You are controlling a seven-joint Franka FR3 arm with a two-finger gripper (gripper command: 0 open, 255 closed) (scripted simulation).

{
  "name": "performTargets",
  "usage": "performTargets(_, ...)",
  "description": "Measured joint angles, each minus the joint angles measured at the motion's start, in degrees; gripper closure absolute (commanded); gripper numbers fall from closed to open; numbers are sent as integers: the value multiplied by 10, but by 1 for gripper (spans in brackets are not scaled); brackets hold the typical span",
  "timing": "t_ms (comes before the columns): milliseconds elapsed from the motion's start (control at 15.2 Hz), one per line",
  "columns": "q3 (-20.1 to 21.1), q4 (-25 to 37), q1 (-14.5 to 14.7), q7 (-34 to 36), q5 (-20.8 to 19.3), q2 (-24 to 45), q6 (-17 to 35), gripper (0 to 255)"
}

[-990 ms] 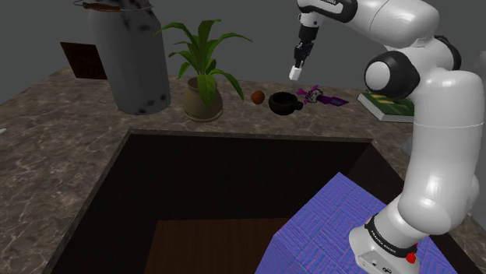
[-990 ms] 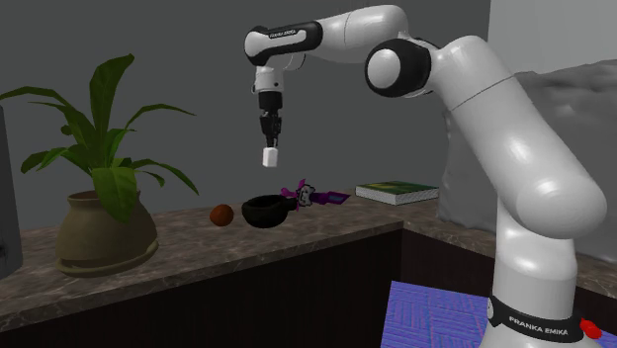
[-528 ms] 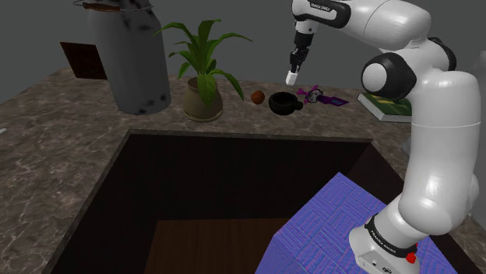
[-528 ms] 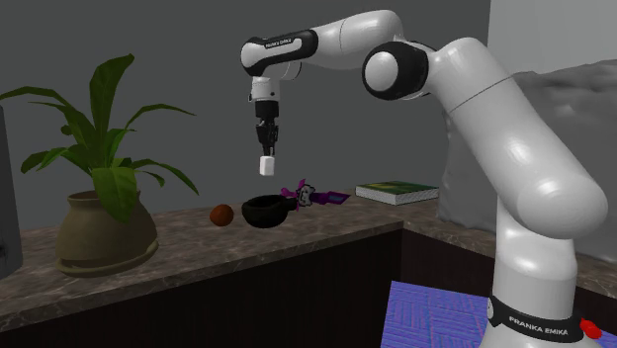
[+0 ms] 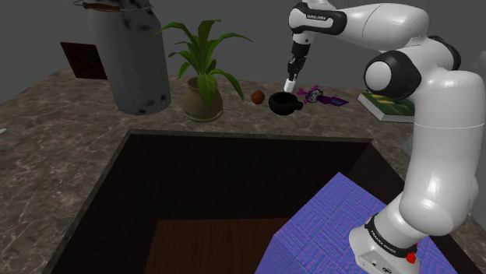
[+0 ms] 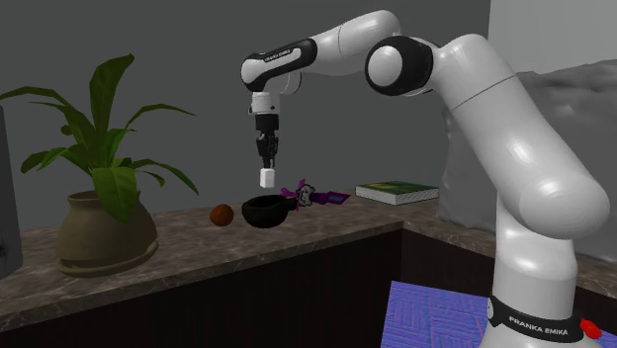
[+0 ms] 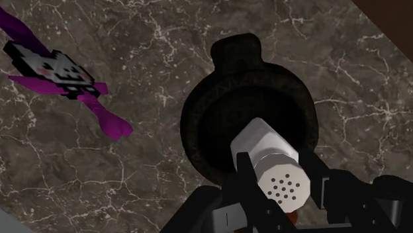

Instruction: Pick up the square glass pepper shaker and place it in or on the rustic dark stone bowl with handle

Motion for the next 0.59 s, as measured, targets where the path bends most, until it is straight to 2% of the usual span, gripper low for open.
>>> performTargets(396, 1, -56, 6, 0, -1, -6, 49, 255)
performTargets(594, 1, -61, 7, 0, -1, -6, 54, 255)
